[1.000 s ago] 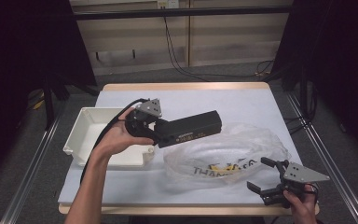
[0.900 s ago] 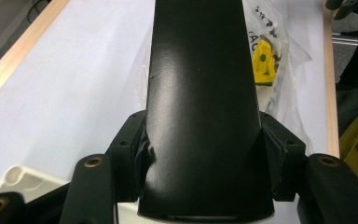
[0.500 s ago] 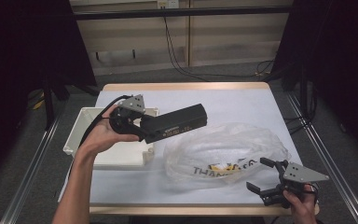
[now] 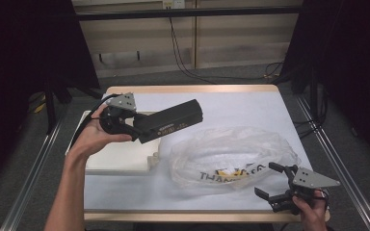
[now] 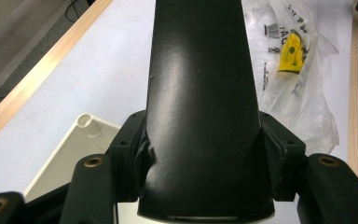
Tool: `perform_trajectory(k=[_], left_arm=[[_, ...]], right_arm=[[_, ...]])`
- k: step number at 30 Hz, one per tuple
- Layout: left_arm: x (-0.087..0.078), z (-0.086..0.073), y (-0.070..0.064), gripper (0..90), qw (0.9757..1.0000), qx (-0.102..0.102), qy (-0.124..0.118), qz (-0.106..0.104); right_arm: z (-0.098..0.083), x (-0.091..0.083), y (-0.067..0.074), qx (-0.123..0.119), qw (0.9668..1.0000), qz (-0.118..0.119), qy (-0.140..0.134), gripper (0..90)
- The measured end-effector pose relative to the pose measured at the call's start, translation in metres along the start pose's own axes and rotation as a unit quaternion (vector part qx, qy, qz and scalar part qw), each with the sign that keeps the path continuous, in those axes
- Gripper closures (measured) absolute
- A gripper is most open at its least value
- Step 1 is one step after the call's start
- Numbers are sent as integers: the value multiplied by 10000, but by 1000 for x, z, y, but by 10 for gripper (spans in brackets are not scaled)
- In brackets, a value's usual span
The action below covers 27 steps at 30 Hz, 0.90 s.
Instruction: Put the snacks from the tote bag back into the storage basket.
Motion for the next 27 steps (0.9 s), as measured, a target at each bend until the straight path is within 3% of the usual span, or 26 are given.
perform_trajectory(k=[16,27], left_arm=[[-26,-23,16,431,9994,-239,68,223],[-42,-49,20,431,9983,-425,294,261]], right_arm=[[0,1,0,5,10000,14,-7,0],[0,1,0,7,10000,12,-2,0]])
Point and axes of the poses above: each handheld gripper's, and its own axes: x roughly forward along the jaws, z roughly out of its top, y roughly to its left, the point moved 4 cm from there along x, roughly forward along the jaws, and after that the axes turned 11 degrees about x, right-handed, at the moved point
